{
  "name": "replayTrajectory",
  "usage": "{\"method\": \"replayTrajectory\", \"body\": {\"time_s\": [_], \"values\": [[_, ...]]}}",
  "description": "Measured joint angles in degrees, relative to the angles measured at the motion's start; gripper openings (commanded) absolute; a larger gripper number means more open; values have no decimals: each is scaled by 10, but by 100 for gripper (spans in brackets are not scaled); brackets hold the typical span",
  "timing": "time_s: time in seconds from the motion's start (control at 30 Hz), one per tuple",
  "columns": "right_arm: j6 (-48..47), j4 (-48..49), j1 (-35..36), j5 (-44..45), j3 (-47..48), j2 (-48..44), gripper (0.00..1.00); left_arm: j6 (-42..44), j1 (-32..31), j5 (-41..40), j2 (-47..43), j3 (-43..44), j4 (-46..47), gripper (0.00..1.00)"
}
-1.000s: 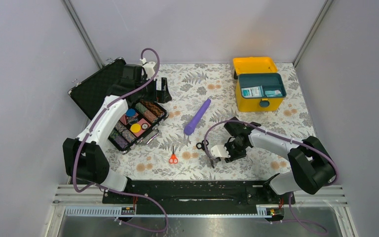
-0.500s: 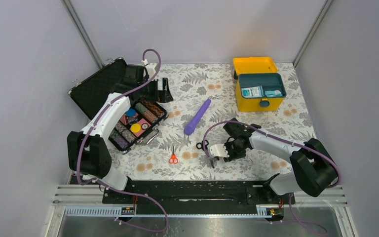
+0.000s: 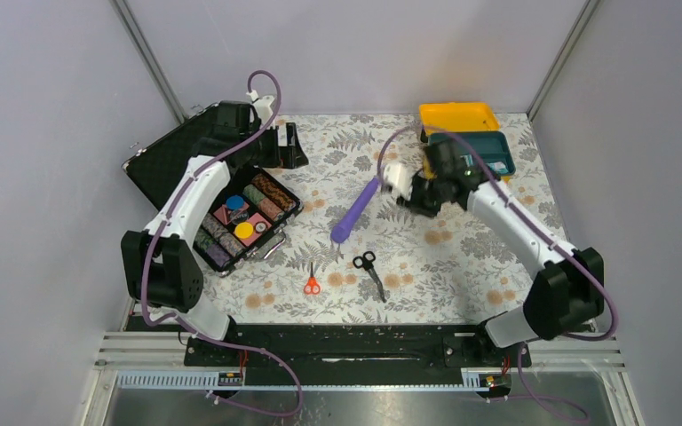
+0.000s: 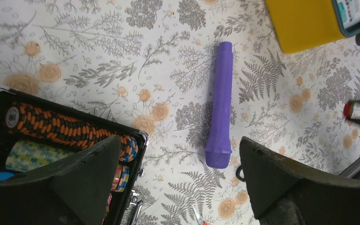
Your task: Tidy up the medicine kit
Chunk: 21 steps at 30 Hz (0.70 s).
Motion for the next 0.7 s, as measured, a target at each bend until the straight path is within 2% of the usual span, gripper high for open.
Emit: {"method": "replayTrajectory", "body": {"time_s": [0.17, 0.27, 0.47, 0.7], "values": [[129, 0, -104, -7, 166, 83, 27, 15, 1, 0, 0, 26, -8, 96], [198, 11, -161, -3, 229, 118, 27, 21, 2, 0, 5, 43, -23, 96], [278, 32, -243, 20, 266, 153, 28, 30, 2, 4, 33, 87, -32, 96], [332, 29, -321, 26, 280, 195, 29, 30, 3, 4, 38, 92, -32, 96]]}}
